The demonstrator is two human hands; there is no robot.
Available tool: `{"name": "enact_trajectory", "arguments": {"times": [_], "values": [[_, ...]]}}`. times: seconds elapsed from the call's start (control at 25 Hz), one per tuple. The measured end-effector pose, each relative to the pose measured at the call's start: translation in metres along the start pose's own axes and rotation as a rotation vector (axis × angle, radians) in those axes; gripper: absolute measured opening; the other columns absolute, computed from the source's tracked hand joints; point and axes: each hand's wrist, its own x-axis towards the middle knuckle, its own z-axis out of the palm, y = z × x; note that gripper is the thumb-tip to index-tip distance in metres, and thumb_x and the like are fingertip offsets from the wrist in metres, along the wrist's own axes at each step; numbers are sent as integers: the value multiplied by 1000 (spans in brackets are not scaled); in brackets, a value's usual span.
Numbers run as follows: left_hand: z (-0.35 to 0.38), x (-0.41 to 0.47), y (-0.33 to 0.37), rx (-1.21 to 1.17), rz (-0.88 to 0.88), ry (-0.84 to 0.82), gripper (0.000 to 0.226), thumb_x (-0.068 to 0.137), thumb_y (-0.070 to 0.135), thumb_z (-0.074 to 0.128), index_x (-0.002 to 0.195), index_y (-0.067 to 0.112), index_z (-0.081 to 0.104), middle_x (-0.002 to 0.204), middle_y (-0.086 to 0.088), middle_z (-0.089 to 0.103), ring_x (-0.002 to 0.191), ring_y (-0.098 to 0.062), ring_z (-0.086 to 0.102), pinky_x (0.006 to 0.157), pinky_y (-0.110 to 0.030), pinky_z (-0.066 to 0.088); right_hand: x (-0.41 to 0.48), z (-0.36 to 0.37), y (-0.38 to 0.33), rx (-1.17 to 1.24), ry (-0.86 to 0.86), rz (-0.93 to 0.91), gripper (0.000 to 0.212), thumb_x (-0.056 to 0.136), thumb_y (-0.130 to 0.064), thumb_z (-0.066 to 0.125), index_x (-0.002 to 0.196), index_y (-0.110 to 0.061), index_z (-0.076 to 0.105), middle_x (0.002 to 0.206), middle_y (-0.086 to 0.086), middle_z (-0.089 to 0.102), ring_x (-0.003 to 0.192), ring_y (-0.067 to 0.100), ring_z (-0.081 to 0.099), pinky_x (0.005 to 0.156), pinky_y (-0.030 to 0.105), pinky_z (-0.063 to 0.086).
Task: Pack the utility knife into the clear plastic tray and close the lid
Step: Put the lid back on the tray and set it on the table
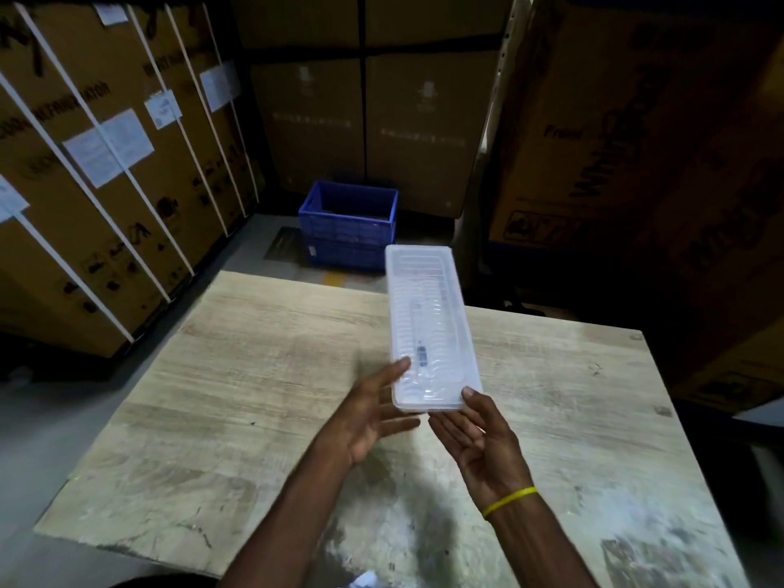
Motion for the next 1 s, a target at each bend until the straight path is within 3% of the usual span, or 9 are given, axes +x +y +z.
{"name": "enact_trajectory", "arguments": {"times": [0.12,0.32,0.4,0.52,0.6,0.76,0.8,0.88,1.0], "values": [[1,-13,-14,18,16,-3,49,68,36,83,101,1,77,95,-21,74,90,-34,72,83,-42,61,5,-1,1,-19,43,-48,41,71,-14,79,104,7,66,98,26,74,96,36,73,89,44,60],[4,-11,-17,-83,30,93,31,59,26,86,79,4,80,75,-13,70,69,-21,69,66,-30,60,5,-4,12,-58,70,-64,36,80,-14,76,108,7,66,99,25,75,96,35,74,97,45,54],[1,-11,-18,-80,33,104,34,51,27,88,76,5,80,75,-15,68,67,-21,69,64,-30,60,6,-7,13,-81,48,-34,40,76,-15,79,108,4,67,101,26,75,96,35,74,97,45,53],[-6,-17,-20,-78,32,103,53,45,31,87,87,1,76,79,-19,66,66,-23,68,61,-32,60,10,-9,3,-143,-37,31,45,64,-20,86,103,-3,70,102,20,74,91,31,72,96,44,53],[-11,-23,-24,-77,18,84,60,42,32,85,91,0,73,77,-18,67,64,-23,69,61,-32,61,20,-7,-10,-204,-75,46,45,68,-26,86,105,-6,71,100,14,68,77,26,66,86,40,50],[-19,-35,-38,-75,2,16,53,41,28,85,84,-3,76,74,-20,70,60,-23,70,57,-31,61,43,5,-38,-254,-74,42,56,68,-37,88,110,-8,67,92,10,57,80,28,55,81,37,46],[-20,-38,-40,-74,-2,-2,47,42,27,85,79,-1,78,73,-20,70,60,-23,70,58,-31,61,49,6,-43,-252,-82,47,56,70,-37,86,112,-7,65,84,8,62,69,23,60,71,30,52],[-19,-44,-44,-71,-12,-31,43,43,27,85,75,0,79,74,-21,71,61,-24,70,59,-32,61,57,7,-50,-246,-112,59,47,80,-34,77,113,-5,61,62,-1,65,43,8,56,44,19,47],[-17,-47,-48,-107,-17,-15,45,43,26,86,78,-2,79,77,-25,69,62,-27,70,60,-34,63,63,6,-48,-232,-100,49,42,85,-31,72,115,-3,61,50,-3,64,35,6,55,39,20,46]]}}
